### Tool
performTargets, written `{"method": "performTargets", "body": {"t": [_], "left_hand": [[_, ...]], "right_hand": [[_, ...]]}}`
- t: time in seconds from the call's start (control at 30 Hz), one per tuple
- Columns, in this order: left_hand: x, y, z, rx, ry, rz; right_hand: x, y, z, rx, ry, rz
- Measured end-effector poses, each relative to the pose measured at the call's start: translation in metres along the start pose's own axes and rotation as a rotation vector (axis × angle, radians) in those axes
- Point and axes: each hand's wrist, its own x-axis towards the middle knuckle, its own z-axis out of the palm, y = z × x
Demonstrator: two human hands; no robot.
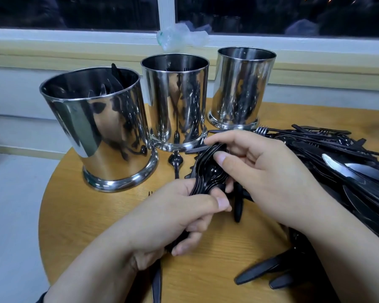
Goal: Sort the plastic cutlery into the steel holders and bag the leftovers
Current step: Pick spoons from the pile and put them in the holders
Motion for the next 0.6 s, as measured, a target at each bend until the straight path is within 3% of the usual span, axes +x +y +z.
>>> {"method": "performTargets", "body": {"t": [0.1, 0.27, 0.6], "left_hand": [[0.001, 0.001, 0.000, 0.019, 0.043, 0.026], [0.005, -0.001, -0.003, 0.363, 0.357, 0.191], [0.006, 0.014, -0.005, 0.271, 0.277, 0.057]], "right_hand": [[-0.001, 0.001, 0.000, 0.030, 0.048, 0.004], [0.002, 0.006, -0.004, 0.030, 0.215, 0.002], [0.004, 0.001, -0.014, 0.267, 0.134, 0.064]]}}
